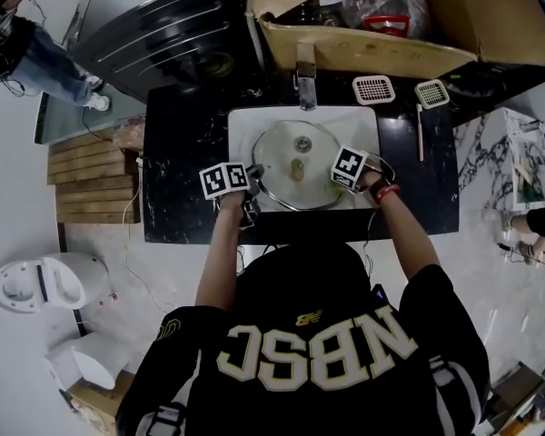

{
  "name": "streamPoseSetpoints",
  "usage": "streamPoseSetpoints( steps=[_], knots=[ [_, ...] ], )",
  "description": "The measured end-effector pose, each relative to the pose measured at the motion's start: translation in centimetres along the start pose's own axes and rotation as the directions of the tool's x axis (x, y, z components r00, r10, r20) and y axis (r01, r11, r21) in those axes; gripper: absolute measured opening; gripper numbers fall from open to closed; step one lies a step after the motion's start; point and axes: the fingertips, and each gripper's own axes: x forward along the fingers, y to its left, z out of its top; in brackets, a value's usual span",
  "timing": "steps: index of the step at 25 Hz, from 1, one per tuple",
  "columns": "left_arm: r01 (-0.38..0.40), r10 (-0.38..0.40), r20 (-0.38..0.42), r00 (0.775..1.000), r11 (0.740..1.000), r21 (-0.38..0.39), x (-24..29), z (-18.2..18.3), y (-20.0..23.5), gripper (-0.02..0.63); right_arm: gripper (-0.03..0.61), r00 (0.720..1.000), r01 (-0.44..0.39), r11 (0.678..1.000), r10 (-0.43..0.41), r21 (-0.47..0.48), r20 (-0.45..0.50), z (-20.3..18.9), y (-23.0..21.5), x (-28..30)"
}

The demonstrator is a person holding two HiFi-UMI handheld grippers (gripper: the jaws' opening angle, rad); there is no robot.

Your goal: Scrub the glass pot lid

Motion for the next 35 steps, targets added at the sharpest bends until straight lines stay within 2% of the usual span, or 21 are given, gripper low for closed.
streamPoseSetpoints(
  steps=[4, 11, 13, 15, 16, 19, 23, 28, 35],
  knots=[
    [0.001, -0.001, -0.006, 1.0, 1.0, -0.003, 0.0, -0.1, 0.0, 0.094, 0.029, 0.995, -0.089, 0.995, 0.091, -0.049, 0.04, 1.4, 2.4, -0.2],
    [0.001, -0.001, -0.017, 1.0, 1.0, -0.008, 0.0, -0.1, -0.1, 0.093, 0.031, 0.966, -0.24, 0.97, 0.243, -0.047, 0.083, 2.6, 5.0, -0.8],
    [0.001, -0.002, -0.017, 1.0, 1.0, -0.007, 0.0, -0.1, -0.1, 0.093, 0.031, 0.941, -0.316, 0.948, 0.319, -0.043, 0.117, 2.9, 6.2, -1.2],
    [0.002, -0.002, -0.018, 1.0, 1.0, -0.009, 0.0, 0.0, -0.1, 0.093, 0.031, 0.884, -0.427, 0.903, 0.428, -0.05, 0.188, 4.3, 8.5, -2.0],
    [0.002, -0.002, -0.019, 1.0, 1.0, -0.01, 0.0, -0.1, -0.1, 0.092, 0.031, 0.867, -0.448, 0.892, 0.45, -0.061, 0.215, 5.1, 9.5, -2.2],
    [0.002, -0.003, -0.022, 1.0, 1.0, -0.011, 0.0, -0.1, -0.1, 0.092, 0.031, 0.849, -0.441, 0.894, 0.445, -0.08, 0.285, 7.7, 11.3, -2.4],
    [0.001, -0.001, -0.025, 1.0, 1.0, -0.011, 0.0, -0.2, -0.1, 0.092, 0.032, 0.825, -0.418, 0.908, 0.394, -0.031, 0.404, 11.1, 11.8, -2.6],
    [0.0, -0.001, -0.028, 1.0, 1.0, -0.015, -0.1, -0.2, 0.0, 0.092, 0.034, 0.818, -0.314, 0.944, 0.213, 0.104, 0.535, 14.7, 9.8, -2.3],
    [-0.007, 0.006, -0.018, 1.0, 0.999, -0.044, -0.2, -0.2, 0.0, 0.092, 0.034, 0.809, -0.15, 0.971, 0.013, 0.185, 0.587, 17.5, 6.7, -2.1]
  ],
)
